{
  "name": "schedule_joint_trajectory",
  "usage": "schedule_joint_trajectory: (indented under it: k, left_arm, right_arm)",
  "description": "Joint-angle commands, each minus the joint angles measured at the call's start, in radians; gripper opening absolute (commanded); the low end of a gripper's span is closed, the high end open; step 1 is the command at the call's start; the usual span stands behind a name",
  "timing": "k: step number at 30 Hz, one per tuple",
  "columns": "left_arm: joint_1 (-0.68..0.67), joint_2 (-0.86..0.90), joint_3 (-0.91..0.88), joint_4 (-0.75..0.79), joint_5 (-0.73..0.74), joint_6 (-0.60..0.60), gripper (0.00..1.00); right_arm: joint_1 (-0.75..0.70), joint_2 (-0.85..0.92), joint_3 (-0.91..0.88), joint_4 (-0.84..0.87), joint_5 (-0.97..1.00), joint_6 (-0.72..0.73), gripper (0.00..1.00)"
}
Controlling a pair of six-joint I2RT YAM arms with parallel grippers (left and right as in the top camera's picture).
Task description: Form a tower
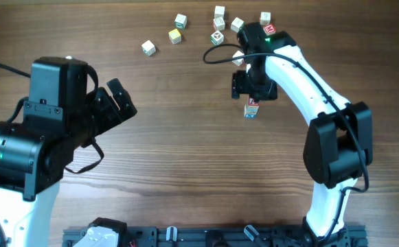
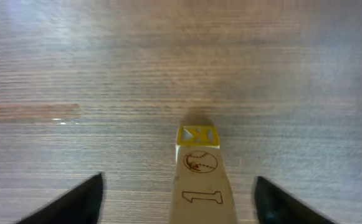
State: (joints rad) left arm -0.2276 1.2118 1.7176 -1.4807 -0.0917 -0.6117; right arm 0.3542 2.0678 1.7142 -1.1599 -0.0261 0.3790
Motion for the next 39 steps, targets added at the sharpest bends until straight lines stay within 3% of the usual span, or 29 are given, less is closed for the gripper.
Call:
schedule_joint_trajectory:
  k: [1, 2, 14, 21, 24, 25, 27, 29, 34, 37, 39]
  left_arm:
    - [-0.004, 0.000, 0.001, 0.002, -0.014, -0.002, 1.00]
    - [-0.005, 0.000, 0.001, 0.002, -0.014, -0.002, 1.00]
    - [-0.005, 0.000, 0.001, 0.002, -0.014, -0.002, 1.00]
    - [-0.005, 0.000, 0.001, 0.002, -0.014, -0.002, 1.00]
    - [-0.004, 0.000, 0.001, 0.002, -0.014, -0.002, 1.00]
    - [-0.005, 0.000, 0.001, 0.002, -0.014, -0.002, 1.00]
    - [-0.005, 0.000, 0.001, 0.002, -0.014, -0.002, 1.00]
    - [-0.004, 0.000, 0.001, 0.002, -0.014, -0.002, 1.00]
    - [-0.004, 0.000, 0.001, 0.002, -0.014, -0.002, 1.00]
    - [-0.004, 0.000, 0.001, 0.002, -0.014, -0.002, 1.00]
    - [-0.005, 0.000, 0.001, 0.002, -0.014, -0.002, 1.00]
  right_arm:
    - [-0.002, -0.072, 0.039, 0.001, -0.007, -0.024, 0.95]
    - [-0.001, -0.073, 0.039, 0.001, -0.003, -0.032, 0.99]
    - [-0.002, -0.039, -0.103, 0.186, -0.022, -0.034, 1.00]
    - [-0.030, -0.039, -0.058, 0.194, -0.058, 0.070, 0.99]
    - [-0.092, -0.064, 0.004, 0.162, -0.103, 0.069, 0.78]
    - [-0.115, -0.077, 0.017, 0.154, -0.117, 0.070, 0.67]
    - [-0.185, -0.123, 0.027, 0.137, -0.175, 0.093, 0.29]
    - [-0.247, -0.151, 0.027, 0.101, -0.223, 0.162, 0.11]
    - [-0.337, -0.151, 0.006, 0.030, -0.238, 0.226, 0.04]
    - [-0.338, -0.151, -0.019, 0.014, -0.238, 0.131, 0.04]
    - [-0.338, -0.151, -0.021, 0.006, -0.239, 0.146, 0.04]
